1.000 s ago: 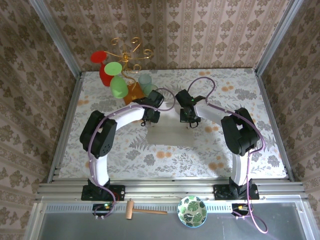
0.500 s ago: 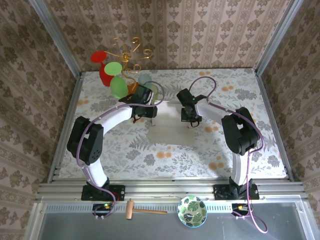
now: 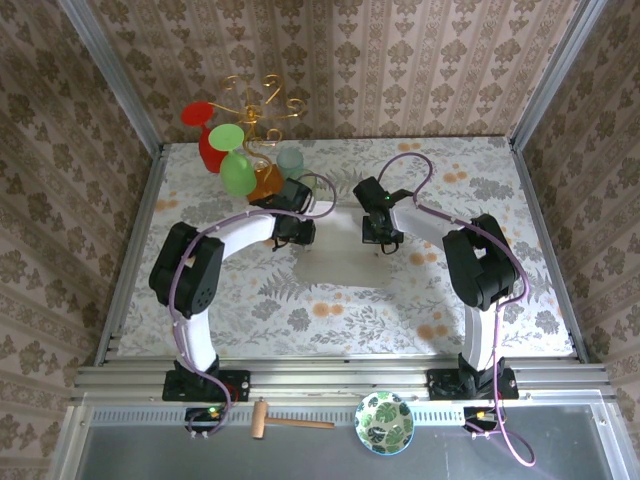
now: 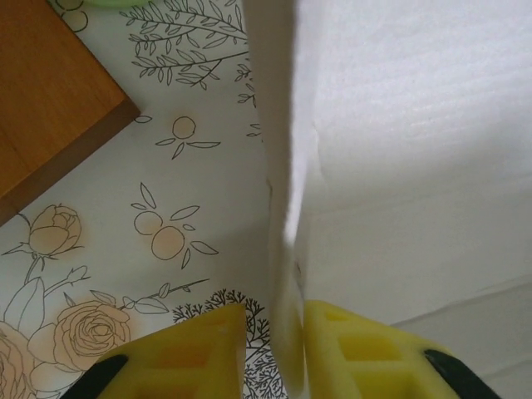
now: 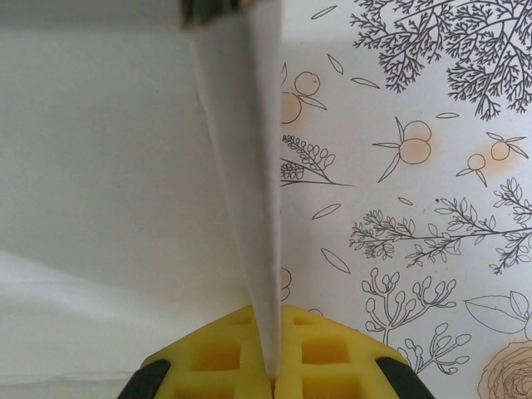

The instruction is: Fold the paper box

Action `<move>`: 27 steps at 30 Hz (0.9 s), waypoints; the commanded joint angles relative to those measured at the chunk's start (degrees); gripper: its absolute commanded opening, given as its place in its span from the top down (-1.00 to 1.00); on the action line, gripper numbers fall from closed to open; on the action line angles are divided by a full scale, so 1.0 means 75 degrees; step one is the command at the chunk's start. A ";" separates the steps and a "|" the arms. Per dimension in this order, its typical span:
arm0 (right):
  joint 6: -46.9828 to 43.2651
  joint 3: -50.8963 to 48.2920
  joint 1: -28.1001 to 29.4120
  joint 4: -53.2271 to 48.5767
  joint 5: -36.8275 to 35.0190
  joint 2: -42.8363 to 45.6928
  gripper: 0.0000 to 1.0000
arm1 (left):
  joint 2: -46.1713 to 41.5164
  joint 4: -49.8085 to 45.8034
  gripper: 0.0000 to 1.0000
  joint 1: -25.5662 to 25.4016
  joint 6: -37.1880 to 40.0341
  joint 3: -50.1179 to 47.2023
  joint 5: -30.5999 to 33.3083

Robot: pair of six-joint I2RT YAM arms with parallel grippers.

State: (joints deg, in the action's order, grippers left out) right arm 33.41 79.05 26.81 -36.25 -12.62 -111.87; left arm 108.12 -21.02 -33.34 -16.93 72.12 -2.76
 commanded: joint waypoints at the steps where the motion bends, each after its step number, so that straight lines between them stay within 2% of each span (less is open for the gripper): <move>1: 0.0027 0.0061 -0.0035 -0.0244 0.0124 -0.0253 1.00 | 0.0322 0.0047 0.52 -0.0085 -0.0005 0.0201 0.0216; 6: 0.0019 0.0046 -0.0047 -0.0266 0.0114 -0.0228 1.00 | 0.0458 -0.0133 0.84 -0.0211 0.0024 0.0275 0.0675; 10: 0.0028 0.0059 -0.0046 -0.0305 0.0075 -0.0230 1.00 | 0.0549 -0.0531 1.00 -0.0405 0.0148 0.0332 0.1437; 17: 0.0049 0.0082 -0.0047 -0.0323 0.0080 -0.0271 1.00 | 0.0760 -0.1326 1.00 -0.0769 0.0029 0.0589 0.2872; 22: 0.0021 0.0099 -0.0049 -0.0326 0.0124 -0.0271 1.00 | 0.0653 -0.1357 1.00 -0.0880 0.0078 0.0708 0.2918; 25: 0.0008 0.0066 -0.0041 -0.0313 0.0146 -0.0230 1.00 | 0.0322 -0.1221 0.49 -0.0808 0.0022 0.0845 0.2334; 27: 0.0002 0.0056 -0.0046 -0.0304 0.0165 -0.0230 1.00 | 0.0105 -0.1073 0.27 -0.0714 -0.0048 0.0921 0.1823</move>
State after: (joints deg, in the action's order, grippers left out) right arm 33.43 79.09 26.72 -36.47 -11.16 -111.94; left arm 111.68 -26.74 -39.62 -17.32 77.10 14.04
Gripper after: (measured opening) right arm 0.047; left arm 0.328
